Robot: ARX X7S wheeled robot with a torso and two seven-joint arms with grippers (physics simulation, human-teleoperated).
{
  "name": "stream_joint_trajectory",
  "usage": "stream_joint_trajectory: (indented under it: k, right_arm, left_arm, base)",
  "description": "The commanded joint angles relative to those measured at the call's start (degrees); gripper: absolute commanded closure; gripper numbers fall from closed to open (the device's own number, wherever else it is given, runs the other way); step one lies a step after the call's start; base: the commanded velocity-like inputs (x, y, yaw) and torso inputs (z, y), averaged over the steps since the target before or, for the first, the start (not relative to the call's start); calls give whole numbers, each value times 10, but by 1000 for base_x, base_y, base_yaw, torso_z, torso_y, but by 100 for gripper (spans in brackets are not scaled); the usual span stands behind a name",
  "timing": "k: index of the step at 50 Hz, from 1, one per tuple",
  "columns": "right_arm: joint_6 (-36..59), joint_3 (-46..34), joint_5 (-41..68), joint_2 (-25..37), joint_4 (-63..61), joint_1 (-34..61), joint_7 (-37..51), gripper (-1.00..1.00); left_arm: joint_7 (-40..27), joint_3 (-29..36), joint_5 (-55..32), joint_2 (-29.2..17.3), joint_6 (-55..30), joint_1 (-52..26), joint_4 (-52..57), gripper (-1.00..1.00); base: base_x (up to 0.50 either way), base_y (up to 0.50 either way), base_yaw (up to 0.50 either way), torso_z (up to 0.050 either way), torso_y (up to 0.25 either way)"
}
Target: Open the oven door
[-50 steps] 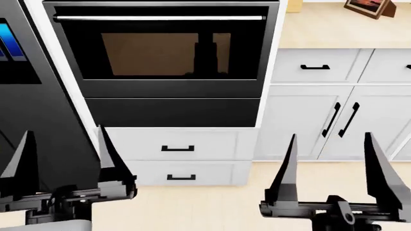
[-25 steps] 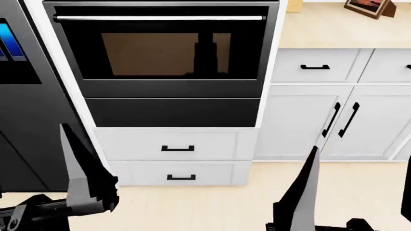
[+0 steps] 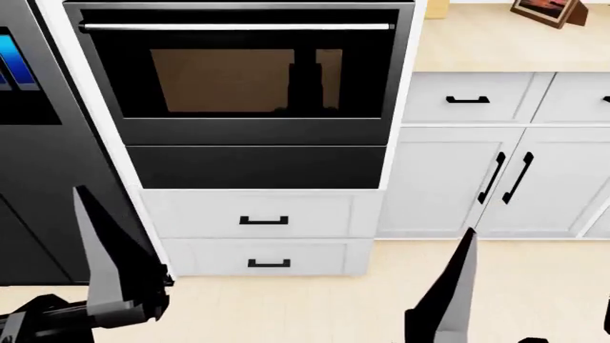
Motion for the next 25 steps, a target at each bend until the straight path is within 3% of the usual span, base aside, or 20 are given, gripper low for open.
stream_joint_trajectory:
  k: [1,25]
  right_arm:
    - [8,-5,5,6,5,7,0,-100]
    - [9,-10,-10,13,14,12,8,-100]
  left_arm:
    - [-6,2,1,-5,2,2,1,-100]
    - [-19,6,-1,-14,11,5,0,-100]
  base:
    - [0,0,0,0,0]
    - [0,0,0,0,0]
